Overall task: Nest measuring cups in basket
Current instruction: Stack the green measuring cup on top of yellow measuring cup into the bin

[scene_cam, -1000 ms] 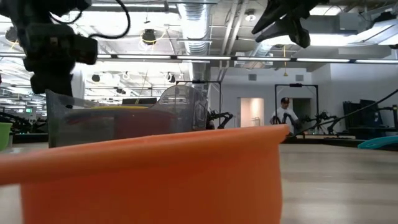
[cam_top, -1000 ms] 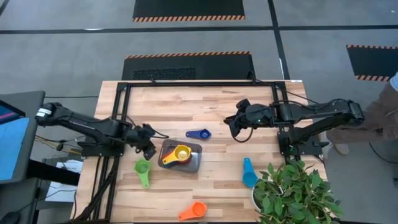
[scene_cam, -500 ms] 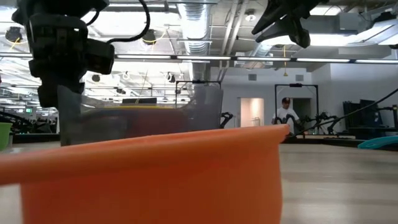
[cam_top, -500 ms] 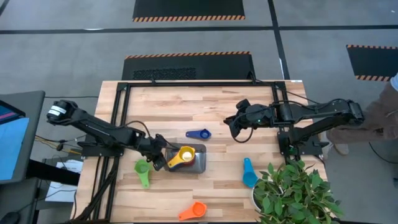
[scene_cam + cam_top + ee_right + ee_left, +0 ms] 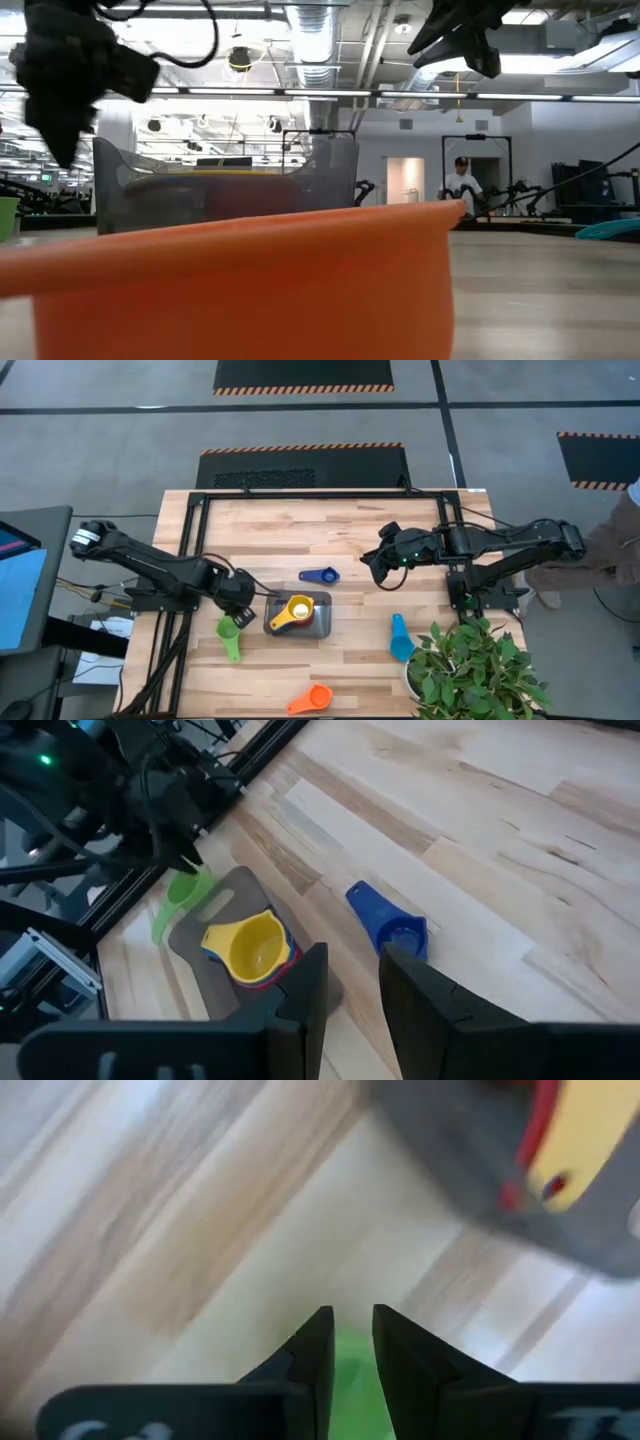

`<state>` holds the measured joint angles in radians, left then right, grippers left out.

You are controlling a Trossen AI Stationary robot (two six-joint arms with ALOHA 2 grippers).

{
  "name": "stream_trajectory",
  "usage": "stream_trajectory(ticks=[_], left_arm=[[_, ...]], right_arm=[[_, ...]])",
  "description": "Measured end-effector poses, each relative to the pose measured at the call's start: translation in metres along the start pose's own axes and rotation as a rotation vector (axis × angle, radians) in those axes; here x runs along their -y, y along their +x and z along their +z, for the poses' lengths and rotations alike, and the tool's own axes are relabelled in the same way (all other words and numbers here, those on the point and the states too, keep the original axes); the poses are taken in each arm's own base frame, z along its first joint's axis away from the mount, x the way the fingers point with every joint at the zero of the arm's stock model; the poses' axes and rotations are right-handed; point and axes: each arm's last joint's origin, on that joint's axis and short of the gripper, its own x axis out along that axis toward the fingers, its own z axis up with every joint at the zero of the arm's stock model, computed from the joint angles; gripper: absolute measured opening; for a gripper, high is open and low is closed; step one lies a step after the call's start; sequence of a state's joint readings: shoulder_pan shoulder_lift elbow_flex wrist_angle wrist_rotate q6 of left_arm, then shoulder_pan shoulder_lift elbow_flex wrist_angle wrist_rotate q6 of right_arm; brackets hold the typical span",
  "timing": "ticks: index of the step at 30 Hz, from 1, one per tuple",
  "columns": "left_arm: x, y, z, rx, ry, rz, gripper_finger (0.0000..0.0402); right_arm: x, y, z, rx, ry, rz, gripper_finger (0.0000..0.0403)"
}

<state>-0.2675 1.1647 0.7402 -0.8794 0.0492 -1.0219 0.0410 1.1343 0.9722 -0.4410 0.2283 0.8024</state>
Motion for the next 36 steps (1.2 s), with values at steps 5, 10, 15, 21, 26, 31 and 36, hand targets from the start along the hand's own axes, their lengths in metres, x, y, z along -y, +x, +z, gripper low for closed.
stream_trajectory(ticks=[5, 10, 15, 21, 26, 31, 36], left_arm=[[-0.010, -0.014, -0.017, -0.134, -0.160, 0.140, 0.0075], [-0.005, -0.014, -0.032, -0.176, -0.201, 0.167, 0.0123], [0.001, -0.011, -0.041, -0.138, -0.263, 0.186, 0.0167], [0.004, 0.000, -0.052, -0.136, -0.291, 0.214, 0.0174], [0.008, 0.011, -0.055, -0.121, -0.287, 0.234, 0.0170], [0.017, 0.026, -0.055, -0.121, -0.274, 0.248, 0.0170], [0.019, 0.041, -0.055, -0.131, -0.274, 0.322, 0.0169]], right_arm=[[0.000, 0.000, 0.000, -0.001, -0.023, -0.001, 0.0118], [0.000, 0.000, 0.000, 0.000, -0.025, 0.000, 0.0118], [0.000, 0.000, 0.000, 0.000, -0.025, 0.000, 0.0118], [-0.001, 0.000, -0.001, -0.001, -0.027, 0.004, 0.0118], [-0.001, 0.000, 0.000, 0.004, -0.025, 0.009, 0.0118], [-0.001, 0.000, 0.000, 0.005, -0.024, 0.011, 0.0118], [-0.002, 0.000, 0.000, -0.006, -0.022, 0.028, 0.0118]])
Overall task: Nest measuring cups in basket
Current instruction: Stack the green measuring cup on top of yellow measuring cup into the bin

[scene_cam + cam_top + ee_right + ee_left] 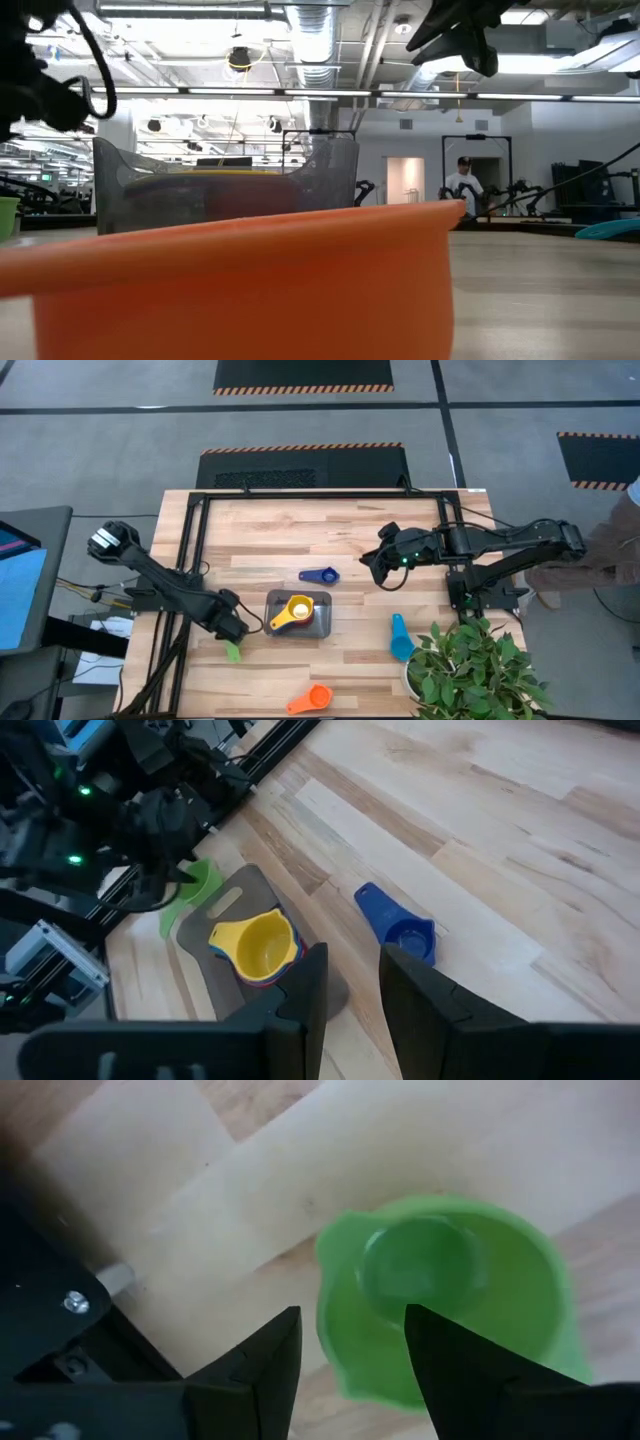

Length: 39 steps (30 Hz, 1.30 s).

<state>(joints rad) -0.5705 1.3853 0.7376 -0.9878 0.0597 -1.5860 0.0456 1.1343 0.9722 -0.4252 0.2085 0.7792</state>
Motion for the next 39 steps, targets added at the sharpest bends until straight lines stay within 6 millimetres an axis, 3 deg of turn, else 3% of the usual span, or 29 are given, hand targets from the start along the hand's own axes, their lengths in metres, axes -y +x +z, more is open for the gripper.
stream_trajectory(ticks=[5, 9, 13, 17, 21, 27, 33, 39], left_arm=[[0.006, 0.009, 0.000, -0.004, 0.016, 0.033, 0.0149], [0.008, 0.014, 0.001, -0.006, 0.026, 0.047, 0.0095], [0.007, 0.013, 0.001, -0.004, 0.074, 0.052, 0.0017], [0.001, 0.006, -0.001, -0.035, 0.130, 0.054, 0.0004], [-0.012, -0.011, -0.002, -0.048, 0.140, 0.045, 0.0002], [-0.025, -0.063, -0.001, 0.002, 0.226, -0.104, 0.0001], [-0.015, -0.104, 0.011, 0.228, 0.407, -0.260, 0.0000], [0.010, -0.118, 0.052, 0.432, 0.549, -0.205, 0.0000]], right_arm=[[0.000, 0.000, 0.000, -0.003, 0.001, 0.007, 0.0118], [-0.001, 0.000, 0.000, -0.002, 0.001, 0.008, 0.0118], [-0.001, 0.000, 0.000, -0.002, 0.001, 0.008, 0.0118], [-0.001, 0.000, 0.000, -0.002, 0.001, 0.008, 0.0118], [-0.001, 0.000, 0.000, -0.003, 0.000, 0.008, 0.0118], [0.000, 0.000, 0.000, -0.003, -0.001, 0.008, 0.0118], [0.000, 0.000, 0.000, -0.004, -0.001, 0.006, 0.0118], [-0.001, 0.000, 0.000, 0.002, 0.006, 0.011, 0.0118]])
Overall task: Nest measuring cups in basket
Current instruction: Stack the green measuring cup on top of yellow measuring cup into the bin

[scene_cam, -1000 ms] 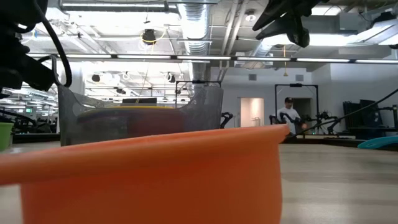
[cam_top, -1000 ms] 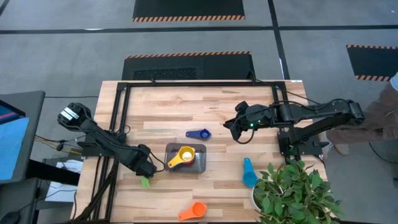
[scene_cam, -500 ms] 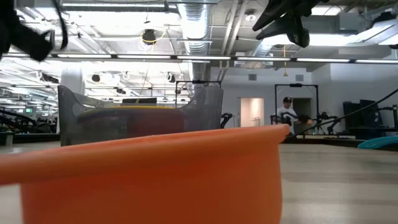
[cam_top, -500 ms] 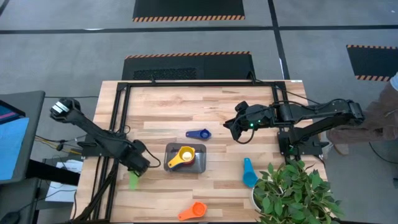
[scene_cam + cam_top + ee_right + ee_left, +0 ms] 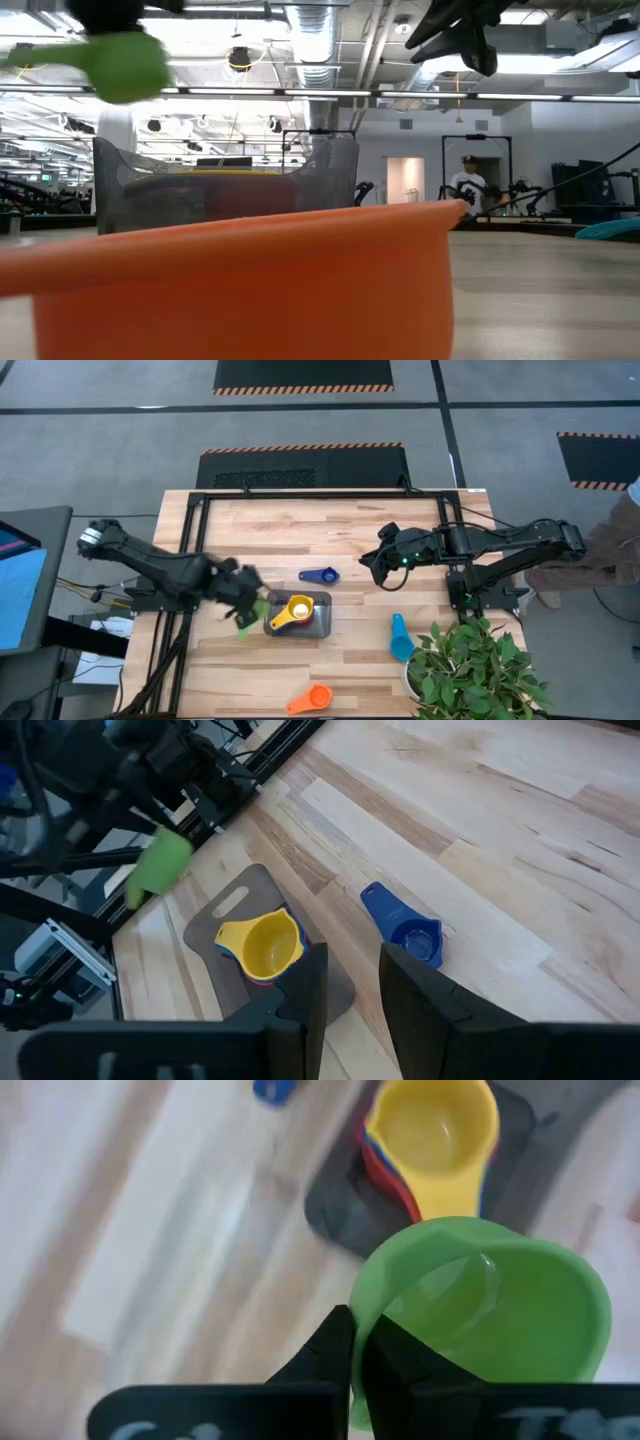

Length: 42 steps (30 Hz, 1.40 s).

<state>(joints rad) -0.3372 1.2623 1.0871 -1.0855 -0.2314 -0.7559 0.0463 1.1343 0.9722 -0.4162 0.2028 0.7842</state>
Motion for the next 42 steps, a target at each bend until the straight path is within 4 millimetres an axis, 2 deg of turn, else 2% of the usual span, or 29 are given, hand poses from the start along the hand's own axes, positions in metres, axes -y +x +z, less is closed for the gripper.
stream_trajectory(ticks=[3, 6, 10, 15, 18, 22, 28, 42], left_arm=[[-0.001, 0.013, 0.026, 0.018, 0.068, -0.023, 0.0000], [0.001, 0.017, 0.050, 0.043, 0.130, -0.083, 0.0000], [0.006, 0.028, 0.071, 0.023, 0.234, -0.072, 0.0000], [0.018, 0.059, 0.091, -0.019, 0.337, -0.045, 0.0000], [0.025, 0.068, 0.102, -0.027, 0.384, -0.039, 0.0000], [0.030, 0.074, 0.108, -0.039, 0.450, -0.036, 0.0000], [0.028, 0.074, 0.105, -0.076, 0.498, -0.031, 0.0000], [0.032, 0.087, 0.107, -0.077, 0.472, 0.014, 0.0000]], right_arm=[[0.000, 0.000, 0.000, 0.005, 0.026, 0.005, 0.0118], [0.000, 0.000, 0.000, 0.004, 0.029, 0.004, 0.0118], [0.000, 0.000, 0.000, 0.004, 0.029, 0.004, 0.0118], [0.000, 0.000, 0.000, 0.004, 0.030, 0.005, 0.0118], [0.000, 0.000, 0.000, 0.003, 0.031, 0.003, 0.0118], [0.000, 0.000, 0.000, 0.003, 0.031, 0.004, 0.0118], [0.000, 0.000, 0.000, 0.002, 0.031, 0.002, 0.0118], [0.000, 0.000, 0.000, 0.001, 0.029, 0.002, 0.0118]])
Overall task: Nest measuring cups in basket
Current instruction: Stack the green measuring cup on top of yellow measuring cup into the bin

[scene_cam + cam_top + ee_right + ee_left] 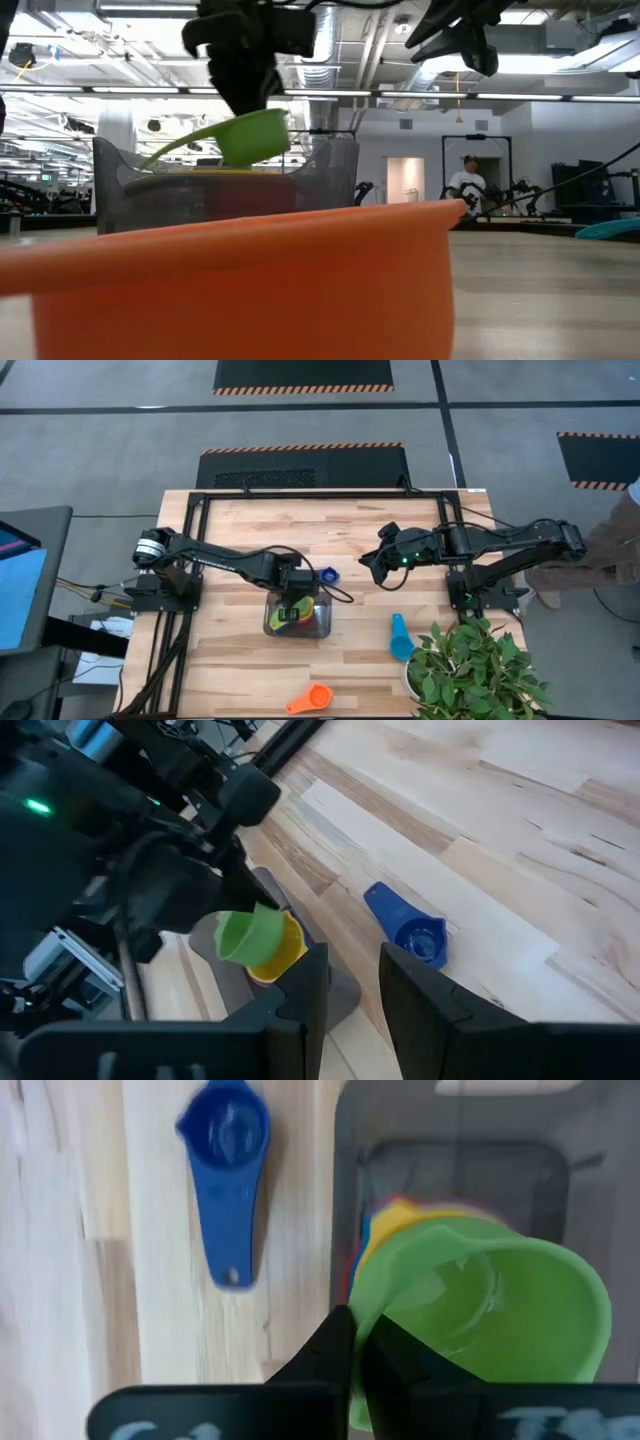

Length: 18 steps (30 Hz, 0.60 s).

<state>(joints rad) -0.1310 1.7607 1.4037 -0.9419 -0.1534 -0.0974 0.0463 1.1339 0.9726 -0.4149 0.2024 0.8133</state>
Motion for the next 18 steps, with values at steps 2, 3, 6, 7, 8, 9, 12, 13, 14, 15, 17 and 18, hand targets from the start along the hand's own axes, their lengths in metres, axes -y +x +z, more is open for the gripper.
stream_trajectory(ticks=[2, 3, 6, 7, 8, 9, 12, 13, 14, 15, 17, 18], left_arm=[[0.0002, -0.0002, -0.0022, -0.026, 0.003, -0.015, 0.0000], [0.0004, 0.0004, -0.0043, -0.046, 0.001, -0.021, 0.0000], [0.0015, 0.0041, -0.0020, -0.038, -0.005, -0.032, 0.0000], [0.0015, 0.0040, -0.0026, -0.044, -0.004, -0.034, 0.0000], [0.0016, 0.0038, -0.0021, -0.038, -0.005, -0.039, 0.0000], [0.0018, 0.0038, -0.0010, -0.028, -0.008, -0.041, 0.0001], [0.0018, 0.0038, -0.0010, -0.027, -0.011, -0.042, 0.0015], [0.0018, 0.0038, -0.0008, -0.025, -0.015, -0.042, 0.0021], [0.0018, 0.0038, -0.0008, -0.026, -0.016, -0.042, 0.0029], [0.0018, 0.0038, -0.0010, -0.027, -0.016, -0.042, 0.0036], [0.0018, 0.0038, -0.0007, -0.025, -0.018, -0.041, 0.0049], [0.0017, 0.0038, -0.0007, -0.025, -0.020, -0.039, 0.0055]], right_arm=[[0.0000, 0.0001, -0.0001, 0.000, -0.001, -0.001, 0.0118], [-0.0001, 0.0000, 0.0001, 0.001, -0.001, 0.002, 0.0118], [0.0000, 0.0001, 0.0000, 0.000, -0.001, 0.000, 0.0118], [-0.0001, 0.0000, 0.0001, 0.001, -0.001, 0.001, 0.0118], [-0.0001, 0.0000, 0.0001, 0.001, -0.001, 0.001, 0.0118], [-0.0001, 0.0001, 0.0000, 0.000, -0.001, 0.000, 0.0118], [-0.0001, 0.0000, 0.0001, 0.001, -0.001, 0.001, 0.0118], [0.0000, 0.0001, 0.0000, 0.000, -0.001, 0.000, 0.0118], [0.0000, 0.0001, 0.0000, 0.000, -0.001, 0.000, 0.0118], [-0.0001, 0.0000, 0.0000, 0.001, -0.001, 0.001, 0.0118], [0.0000, 0.0001, 0.0000, 0.000, -0.001, 0.000, 0.0118], [0.0000, 0.0001, -0.0001, -0.001, -0.001, 0.000, 0.0118]])
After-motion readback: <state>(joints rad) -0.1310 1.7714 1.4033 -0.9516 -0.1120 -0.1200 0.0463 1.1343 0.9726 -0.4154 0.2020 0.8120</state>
